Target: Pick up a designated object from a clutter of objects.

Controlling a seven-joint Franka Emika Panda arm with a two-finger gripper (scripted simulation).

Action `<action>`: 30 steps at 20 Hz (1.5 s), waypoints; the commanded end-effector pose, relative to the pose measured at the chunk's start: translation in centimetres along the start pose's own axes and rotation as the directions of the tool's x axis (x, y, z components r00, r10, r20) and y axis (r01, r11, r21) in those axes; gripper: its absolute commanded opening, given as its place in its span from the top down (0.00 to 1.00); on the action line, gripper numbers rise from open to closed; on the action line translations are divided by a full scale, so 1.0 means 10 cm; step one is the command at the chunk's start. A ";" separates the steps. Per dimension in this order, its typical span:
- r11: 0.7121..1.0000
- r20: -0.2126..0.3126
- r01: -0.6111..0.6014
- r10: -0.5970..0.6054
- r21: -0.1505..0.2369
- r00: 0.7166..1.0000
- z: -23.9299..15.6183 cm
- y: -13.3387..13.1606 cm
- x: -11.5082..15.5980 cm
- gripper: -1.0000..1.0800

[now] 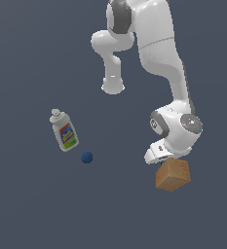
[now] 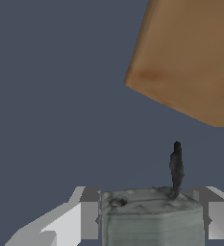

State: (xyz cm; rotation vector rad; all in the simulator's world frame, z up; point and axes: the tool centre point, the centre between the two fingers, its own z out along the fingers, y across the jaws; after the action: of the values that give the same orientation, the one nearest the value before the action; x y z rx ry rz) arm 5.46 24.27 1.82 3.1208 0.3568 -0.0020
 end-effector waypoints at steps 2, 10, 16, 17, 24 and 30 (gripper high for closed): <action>1.000 -0.002 -0.001 0.001 0.000 1.000 -0.12 0.06 0.00 1.00; 1.000 -0.002 0.000 0.000 0.000 1.000 -0.66 0.34 -0.02 1.00; 1.000 -0.001 0.001 -0.001 0.000 1.000 -1.31 0.66 -0.04 1.00; 1.000 -0.001 0.001 -0.001 0.000 1.000 -1.42 0.72 -0.04 1.00; 1.000 -0.001 0.001 -0.001 0.002 1.000 -2.21 1.11 -0.06 1.00; 1.000 -0.001 0.001 -0.001 0.002 1.000 -2.88 1.44 -0.06 1.00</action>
State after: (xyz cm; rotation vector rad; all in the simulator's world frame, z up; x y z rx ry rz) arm 8.00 10.92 28.91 3.1225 0.3582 0.0008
